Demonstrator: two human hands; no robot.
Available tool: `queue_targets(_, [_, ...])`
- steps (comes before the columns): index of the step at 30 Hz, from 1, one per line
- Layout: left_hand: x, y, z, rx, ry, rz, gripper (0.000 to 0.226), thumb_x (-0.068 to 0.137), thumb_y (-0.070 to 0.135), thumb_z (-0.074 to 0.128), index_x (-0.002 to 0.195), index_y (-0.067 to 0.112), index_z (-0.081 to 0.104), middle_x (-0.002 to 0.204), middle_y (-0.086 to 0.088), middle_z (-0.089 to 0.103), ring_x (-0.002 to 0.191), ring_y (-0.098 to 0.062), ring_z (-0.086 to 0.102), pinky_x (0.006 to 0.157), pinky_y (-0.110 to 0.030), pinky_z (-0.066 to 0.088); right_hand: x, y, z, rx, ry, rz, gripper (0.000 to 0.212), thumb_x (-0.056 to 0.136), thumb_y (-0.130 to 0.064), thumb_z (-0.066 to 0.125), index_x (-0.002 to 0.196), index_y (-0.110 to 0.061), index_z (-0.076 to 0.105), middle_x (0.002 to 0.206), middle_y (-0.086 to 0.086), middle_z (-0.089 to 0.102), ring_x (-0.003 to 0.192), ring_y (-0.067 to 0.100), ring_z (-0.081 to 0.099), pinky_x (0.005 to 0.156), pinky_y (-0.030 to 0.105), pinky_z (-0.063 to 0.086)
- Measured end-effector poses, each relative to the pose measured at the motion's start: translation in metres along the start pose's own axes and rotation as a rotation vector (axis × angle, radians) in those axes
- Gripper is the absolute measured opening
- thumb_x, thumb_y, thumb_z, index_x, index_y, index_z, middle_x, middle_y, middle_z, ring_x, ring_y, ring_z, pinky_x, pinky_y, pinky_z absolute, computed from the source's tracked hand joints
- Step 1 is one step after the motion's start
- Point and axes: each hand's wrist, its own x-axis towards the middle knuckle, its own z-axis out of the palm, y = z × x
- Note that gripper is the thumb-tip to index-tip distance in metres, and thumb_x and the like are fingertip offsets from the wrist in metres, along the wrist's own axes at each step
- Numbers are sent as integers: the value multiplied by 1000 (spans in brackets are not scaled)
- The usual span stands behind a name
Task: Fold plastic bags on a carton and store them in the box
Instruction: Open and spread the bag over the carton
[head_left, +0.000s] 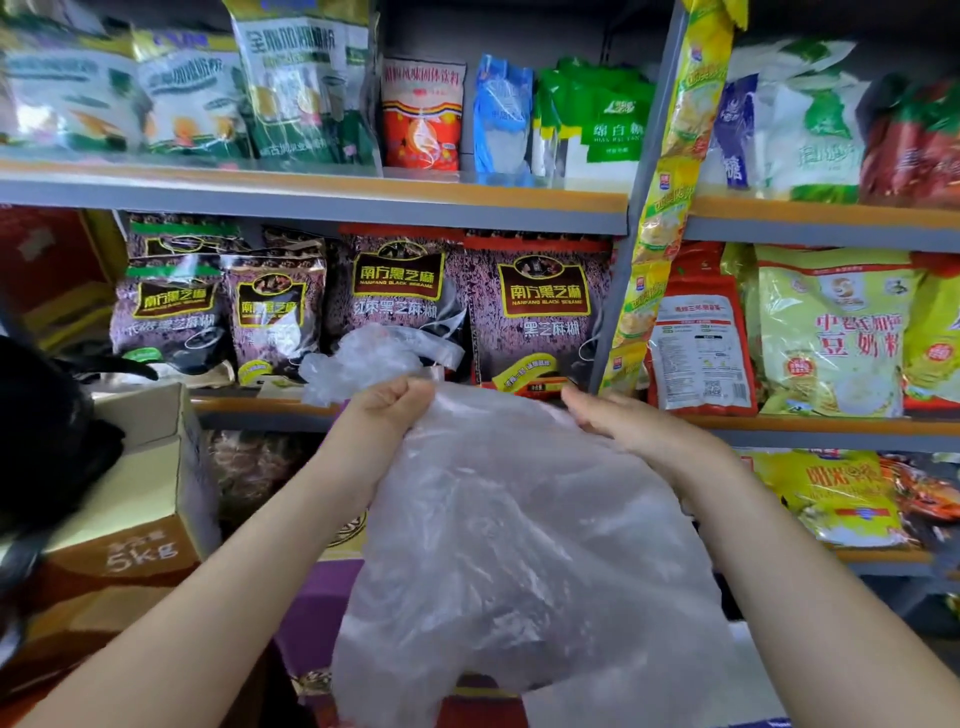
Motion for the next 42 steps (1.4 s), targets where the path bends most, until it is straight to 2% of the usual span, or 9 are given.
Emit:
queue_targets(3, [8, -22, -29, 372, 86, 122, 32, 95, 15, 46, 64, 12, 47, 56, 0, 44, 46, -4, 39, 50, -25, 33, 5, 6, 1, -74, -213, 41, 11, 77, -25, 72, 76, -14, 72, 75, 6, 69, 65, 13, 64, 58, 23, 50])
queue_targets(9, [12, -63, -68, 658, 169, 31, 14, 84, 22, 62, 78, 10, 57, 78, -4, 58, 76, -20, 53, 61, -27, 35, 23, 32, 21, -133, 76, -67, 9, 76, -13, 74, 77, -9, 66, 78, 12, 60, 75, 21, 54, 63, 30, 37])
queue_targets(14, [8, -39, -44, 890, -110, 519, 58, 76, 46, 46, 118, 7, 52, 119, -5, 53, 113, -22, 46, 90, -17, 26, 20, 17, 50, -422, 68, -275, 12, 72, -16, 77, 74, -22, 67, 77, -5, 66, 74, 3, 57, 74, 33, 46])
queue_targets(17, [5, -28, -16, 920, -389, 503, 45, 84, 49, 48, 115, 17, 56, 108, 7, 60, 99, -11, 53, 84, -27, 40, 9, -2, 62, -350, 35, -403, 29, 69, -17, 81, 89, -29, 64, 85, -4, 61, 78, 9, 55, 75, 29, 45])
queue_targets(21, [7, -35, -15, 737, -315, 574, 29, 82, 40, 50, 82, 14, 63, 56, 14, 47, 55, 3, 44, 57, -19, 36, -10, -8, 53, -85, 40, -432, 45, 66, -11, 73, 106, -26, 61, 108, -4, 62, 87, 17, 60, 79, 26, 48])
queue_targets(27, [3, -33, -20, 685, -183, 626, 24, 90, 29, 47, 68, 23, 50, 48, 9, 43, 51, -4, 44, 51, -13, 31, -16, 11, 46, 134, -59, -338, 67, 61, -6, 76, 122, -22, 54, 112, -9, 66, 106, 8, 62, 83, 23, 52])
queue_targets(32, [2, -29, -18, 702, -196, 598, 33, 93, 30, 40, 62, 18, 42, 49, 5, 39, 58, -16, 44, 50, -21, 28, -9, 4, 56, 65, 165, -379, 15, 87, -16, 57, 96, -23, 67, 97, -4, 69, 94, 10, 64, 82, 26, 49])
queue_targets(35, [-1, -29, -16, 669, -190, 588, 32, 89, 35, 37, 65, 16, 47, 53, -6, 49, 61, -21, 47, 53, -29, 28, -1, 6, 58, 70, 371, -342, 31, 90, -22, 57, 97, 7, 59, 101, 30, 61, 95, 39, 60, 78, 33, 41])
queue_targets(42, [-7, -38, -16, 649, -177, 541, 23, 87, 29, 61, 70, 30, 44, 46, 4, 41, 48, -11, 37, 48, -15, 28, 15, 22, 58, 404, 436, -14, 18, 90, -19, 58, 84, -7, 70, 75, 5, 73, 72, 22, 69, 67, 27, 50])
